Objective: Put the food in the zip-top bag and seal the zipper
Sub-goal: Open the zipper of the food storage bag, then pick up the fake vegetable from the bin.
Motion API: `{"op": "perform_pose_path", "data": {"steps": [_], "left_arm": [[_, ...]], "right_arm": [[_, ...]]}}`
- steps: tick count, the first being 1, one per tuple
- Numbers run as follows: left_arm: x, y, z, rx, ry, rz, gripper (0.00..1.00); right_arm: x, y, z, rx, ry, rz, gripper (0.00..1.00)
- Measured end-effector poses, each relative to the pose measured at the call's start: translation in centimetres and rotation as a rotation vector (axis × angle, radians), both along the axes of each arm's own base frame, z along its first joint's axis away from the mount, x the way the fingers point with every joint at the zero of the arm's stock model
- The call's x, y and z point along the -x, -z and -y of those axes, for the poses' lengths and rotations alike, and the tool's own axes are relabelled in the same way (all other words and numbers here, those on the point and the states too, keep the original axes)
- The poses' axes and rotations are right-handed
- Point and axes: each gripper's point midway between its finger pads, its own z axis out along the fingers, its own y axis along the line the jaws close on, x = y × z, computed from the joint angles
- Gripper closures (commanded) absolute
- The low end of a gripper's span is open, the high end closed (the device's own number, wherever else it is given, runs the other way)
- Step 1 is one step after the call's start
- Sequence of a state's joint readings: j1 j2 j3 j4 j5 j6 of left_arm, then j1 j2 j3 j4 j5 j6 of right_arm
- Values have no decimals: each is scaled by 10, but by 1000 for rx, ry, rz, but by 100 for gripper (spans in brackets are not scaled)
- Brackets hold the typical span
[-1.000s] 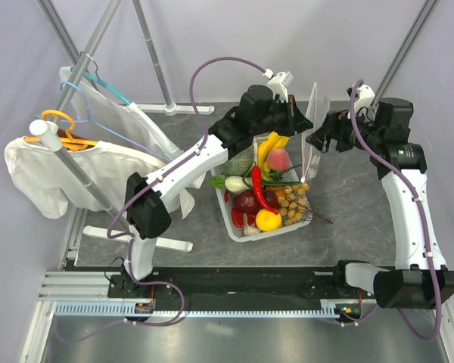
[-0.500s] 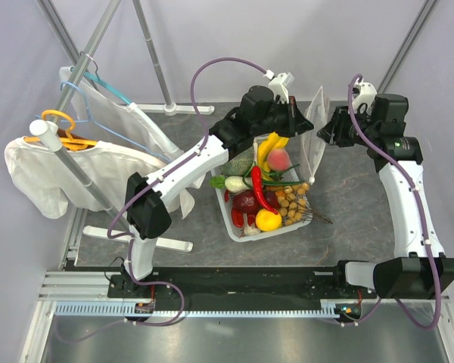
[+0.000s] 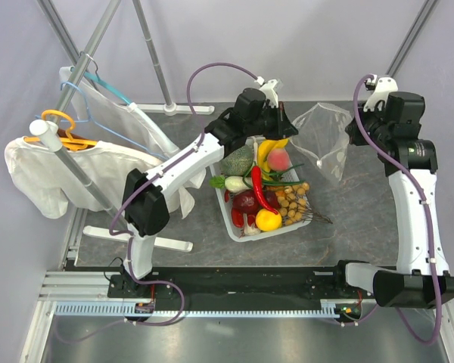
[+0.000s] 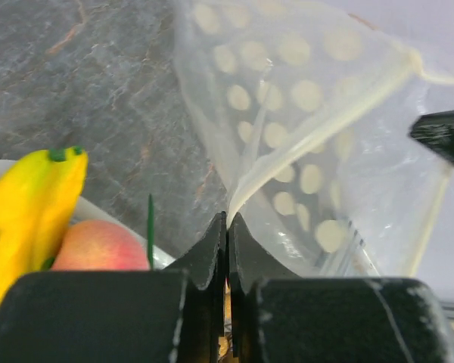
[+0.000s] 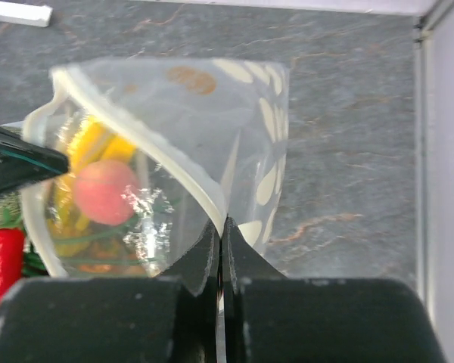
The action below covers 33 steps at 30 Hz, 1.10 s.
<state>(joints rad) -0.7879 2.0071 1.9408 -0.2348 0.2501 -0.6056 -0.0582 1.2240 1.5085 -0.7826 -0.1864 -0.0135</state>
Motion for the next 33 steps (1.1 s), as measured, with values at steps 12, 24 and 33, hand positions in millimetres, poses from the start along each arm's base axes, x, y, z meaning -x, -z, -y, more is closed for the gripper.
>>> {"op": "perform_pose_path", "data": {"steps": [12, 24, 33], "left_arm": [[27, 2, -3, -26, 273, 81, 22], [116, -58, -74, 10, 686, 542, 25], [158, -19, -60, -119, 970, 916, 29]], "right_arm": [[7, 38, 16, 61, 59, -84, 100], [13, 77, 19, 71, 67, -163, 100], [17, 98, 7, 21, 22, -222, 100]]}}
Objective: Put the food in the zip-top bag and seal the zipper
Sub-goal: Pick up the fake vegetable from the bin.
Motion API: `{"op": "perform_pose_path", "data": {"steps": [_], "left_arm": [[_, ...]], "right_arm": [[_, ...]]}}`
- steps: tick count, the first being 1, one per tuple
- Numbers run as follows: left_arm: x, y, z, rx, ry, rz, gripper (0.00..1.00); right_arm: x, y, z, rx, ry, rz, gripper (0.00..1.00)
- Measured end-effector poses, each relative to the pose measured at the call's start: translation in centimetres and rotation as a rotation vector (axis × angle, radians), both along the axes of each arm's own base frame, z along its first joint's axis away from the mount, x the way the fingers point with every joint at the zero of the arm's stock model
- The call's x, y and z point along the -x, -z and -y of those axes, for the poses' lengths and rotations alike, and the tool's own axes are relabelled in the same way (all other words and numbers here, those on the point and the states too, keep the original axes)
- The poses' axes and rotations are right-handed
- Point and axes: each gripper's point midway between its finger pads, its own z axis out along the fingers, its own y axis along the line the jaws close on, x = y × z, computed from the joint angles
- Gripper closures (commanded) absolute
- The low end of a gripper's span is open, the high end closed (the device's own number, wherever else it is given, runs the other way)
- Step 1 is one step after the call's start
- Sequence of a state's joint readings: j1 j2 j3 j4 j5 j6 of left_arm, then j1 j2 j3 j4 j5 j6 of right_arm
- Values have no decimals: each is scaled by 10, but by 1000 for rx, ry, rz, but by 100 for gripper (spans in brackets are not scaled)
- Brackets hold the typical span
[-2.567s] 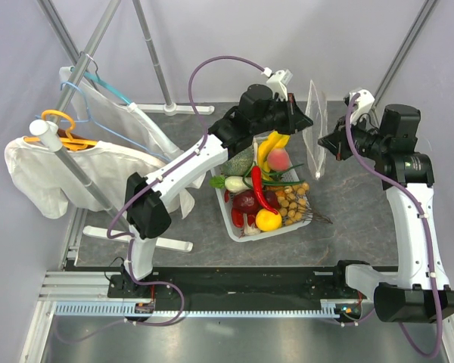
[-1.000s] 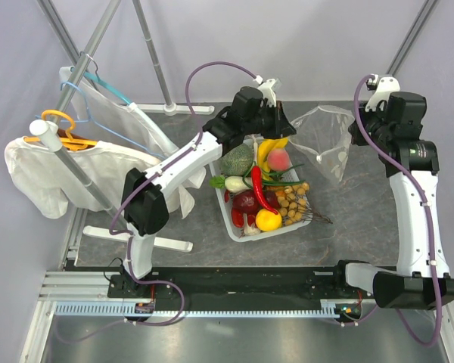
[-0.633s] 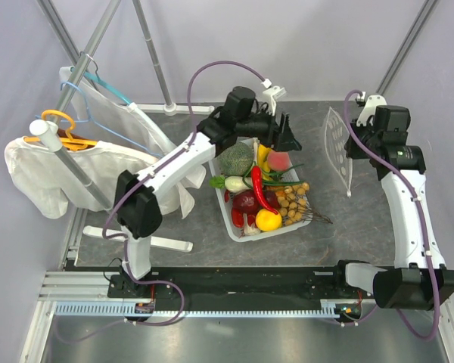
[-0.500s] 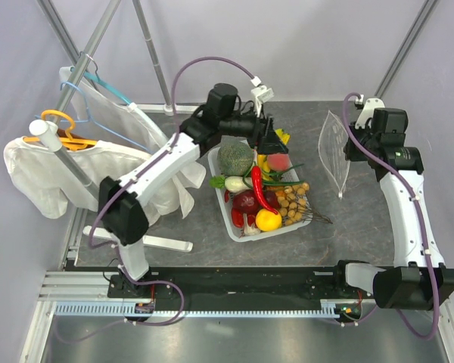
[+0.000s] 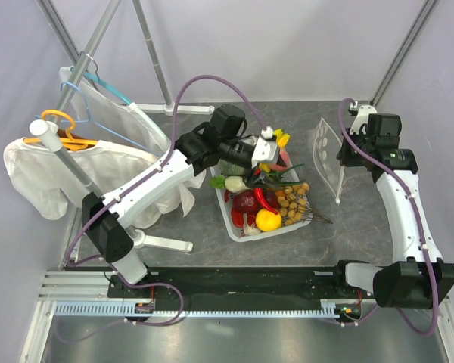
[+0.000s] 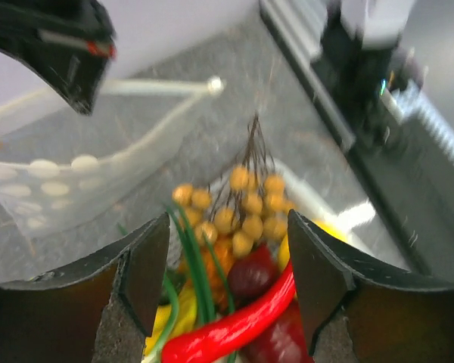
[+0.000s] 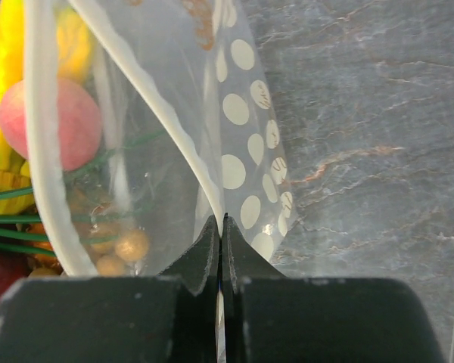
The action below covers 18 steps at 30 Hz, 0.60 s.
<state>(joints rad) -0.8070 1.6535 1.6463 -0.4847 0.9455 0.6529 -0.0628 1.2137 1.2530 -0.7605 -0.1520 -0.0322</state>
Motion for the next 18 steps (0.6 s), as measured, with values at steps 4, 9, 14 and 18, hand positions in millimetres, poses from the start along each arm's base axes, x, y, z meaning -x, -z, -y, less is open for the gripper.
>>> {"op": "perform_pose_path", "data": {"steps": [4, 9, 14, 18], "left_arm": [[-2, 43, -19, -127, 78, 178, 35], [10, 82, -34, -273, 192, 362, 37], [17, 96, -38, -337, 264, 462, 38], [16, 102, -37, -365, 292, 522, 40]], "right_arm": [[0, 3, -7, -34, -22, -16, 100], [0, 6, -11, -53, -36, -27, 100], [1, 10, -13, -65, -42, -47, 100], [3, 12, -15, -74, -49, -57, 100]]}}
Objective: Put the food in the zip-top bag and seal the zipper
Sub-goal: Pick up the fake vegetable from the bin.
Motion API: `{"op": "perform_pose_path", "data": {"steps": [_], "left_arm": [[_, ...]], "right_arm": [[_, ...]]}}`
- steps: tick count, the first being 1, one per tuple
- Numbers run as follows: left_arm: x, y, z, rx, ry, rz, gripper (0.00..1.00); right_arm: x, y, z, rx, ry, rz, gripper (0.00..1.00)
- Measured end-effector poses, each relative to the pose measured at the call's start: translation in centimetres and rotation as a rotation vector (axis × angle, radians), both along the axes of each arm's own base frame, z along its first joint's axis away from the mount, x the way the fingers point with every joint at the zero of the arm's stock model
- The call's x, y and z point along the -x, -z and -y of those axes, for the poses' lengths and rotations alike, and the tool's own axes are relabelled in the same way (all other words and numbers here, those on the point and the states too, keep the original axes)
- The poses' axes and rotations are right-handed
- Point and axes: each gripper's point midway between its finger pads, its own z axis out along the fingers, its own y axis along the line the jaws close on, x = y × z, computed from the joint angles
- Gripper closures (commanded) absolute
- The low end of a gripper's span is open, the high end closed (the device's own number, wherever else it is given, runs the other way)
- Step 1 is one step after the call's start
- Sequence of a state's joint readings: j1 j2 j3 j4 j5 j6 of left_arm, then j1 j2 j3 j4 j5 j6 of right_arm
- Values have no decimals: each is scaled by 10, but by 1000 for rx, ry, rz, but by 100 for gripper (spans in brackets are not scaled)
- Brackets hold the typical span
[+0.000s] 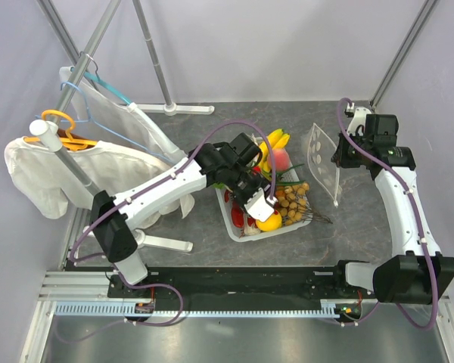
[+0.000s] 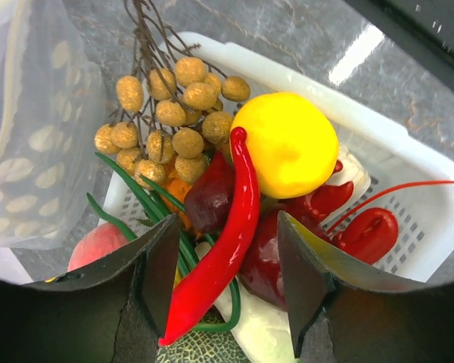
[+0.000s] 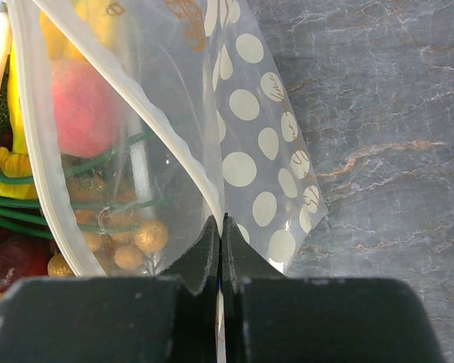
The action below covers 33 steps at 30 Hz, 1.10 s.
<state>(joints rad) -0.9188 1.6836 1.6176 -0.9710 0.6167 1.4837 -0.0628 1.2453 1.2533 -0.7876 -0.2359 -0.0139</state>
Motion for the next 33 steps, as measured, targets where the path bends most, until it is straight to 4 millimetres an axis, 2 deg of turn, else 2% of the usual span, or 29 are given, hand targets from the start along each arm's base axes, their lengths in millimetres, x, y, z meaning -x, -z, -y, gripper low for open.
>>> {"op": "perform_pose_path", "data": {"steps": [7, 13, 16, 23, 29, 33], "left_arm": [[4, 26, 3, -67, 50, 41, 41], [-1, 38, 5, -101, 56, 63, 47], [-2, 40, 6, -104, 57, 68, 50], [-7, 42, 8, -104, 51, 95, 69], [-7, 44, 8, -106, 51, 97, 71], [-7, 43, 8, -104, 51, 97, 82]], "right_arm": [[1, -2, -2, -11, -8, -1, 100], [0, -3, -4, -16, -14, 2, 100], [1, -3, -4, -17, -14, 2, 100], [1, -3, -4, -17, -14, 2, 100], [1, -3, -4, -17, -14, 1, 100], [2, -3, -5, -23, -20, -3, 100]]}}
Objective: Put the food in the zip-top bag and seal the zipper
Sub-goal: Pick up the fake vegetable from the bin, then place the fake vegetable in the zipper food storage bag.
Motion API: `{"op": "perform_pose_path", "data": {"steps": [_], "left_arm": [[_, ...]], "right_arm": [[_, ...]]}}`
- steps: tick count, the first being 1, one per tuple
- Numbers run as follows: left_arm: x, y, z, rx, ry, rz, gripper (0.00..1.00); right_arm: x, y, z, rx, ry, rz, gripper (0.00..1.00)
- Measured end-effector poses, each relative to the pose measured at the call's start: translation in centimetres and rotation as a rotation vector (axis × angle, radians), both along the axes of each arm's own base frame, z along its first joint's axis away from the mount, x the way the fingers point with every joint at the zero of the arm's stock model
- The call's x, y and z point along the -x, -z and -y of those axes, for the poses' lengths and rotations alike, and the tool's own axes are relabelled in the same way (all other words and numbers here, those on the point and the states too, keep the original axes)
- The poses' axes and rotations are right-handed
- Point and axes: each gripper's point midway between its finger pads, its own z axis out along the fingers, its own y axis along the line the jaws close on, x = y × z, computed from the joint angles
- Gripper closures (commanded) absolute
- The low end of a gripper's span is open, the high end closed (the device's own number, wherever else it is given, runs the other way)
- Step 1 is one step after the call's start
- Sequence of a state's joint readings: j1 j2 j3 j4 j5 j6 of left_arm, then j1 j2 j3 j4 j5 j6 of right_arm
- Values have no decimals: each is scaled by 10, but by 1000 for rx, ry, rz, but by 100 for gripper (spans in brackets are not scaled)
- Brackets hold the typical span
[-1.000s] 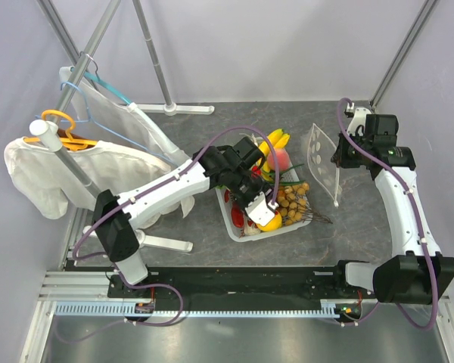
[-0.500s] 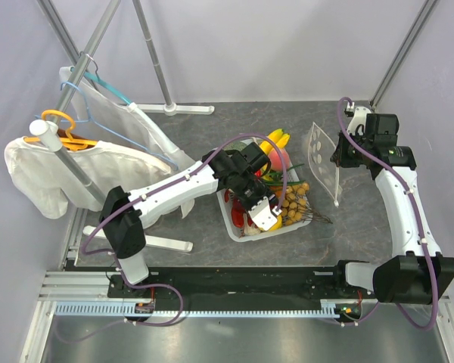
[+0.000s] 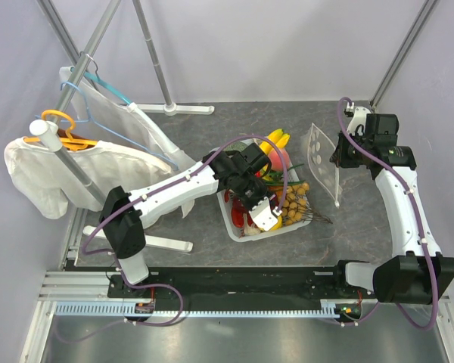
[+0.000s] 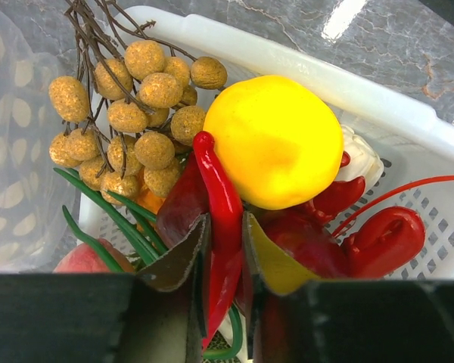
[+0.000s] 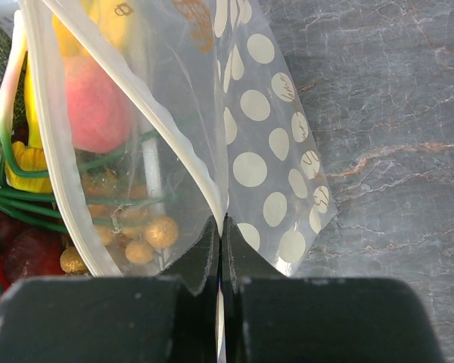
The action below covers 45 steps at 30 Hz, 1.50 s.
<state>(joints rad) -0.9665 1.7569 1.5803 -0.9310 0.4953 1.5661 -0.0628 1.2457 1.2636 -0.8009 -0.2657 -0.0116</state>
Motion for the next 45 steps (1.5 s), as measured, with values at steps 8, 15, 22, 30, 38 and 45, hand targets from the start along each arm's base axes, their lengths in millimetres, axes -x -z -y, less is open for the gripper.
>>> {"op": "perform_pose_path", "data": {"steps": [8, 15, 22, 30, 38, 45], "left_arm": [[2, -10, -1, 20, 6, 15, 98], [22, -64, 9, 166, 65, 16, 98], [59, -154, 33, 533, 234, 39, 98], [91, -179, 74, 761, 436, 41, 98], [71, -161, 121, 825, 368, -77, 98], [55, -166, 138, 904, 250, -156, 98]], "right_arm": [[-2, -12, -3, -10, -12, 25, 100], [2, -15, -14, -46, -76, 22, 100], [15, -15, -32, -106, -186, 3, 100], [29, -16, -46, -144, -284, -13, 100], [42, -27, -47, -127, -308, 18, 100], [42, -37, -45, -105, -313, 47, 100]]}}
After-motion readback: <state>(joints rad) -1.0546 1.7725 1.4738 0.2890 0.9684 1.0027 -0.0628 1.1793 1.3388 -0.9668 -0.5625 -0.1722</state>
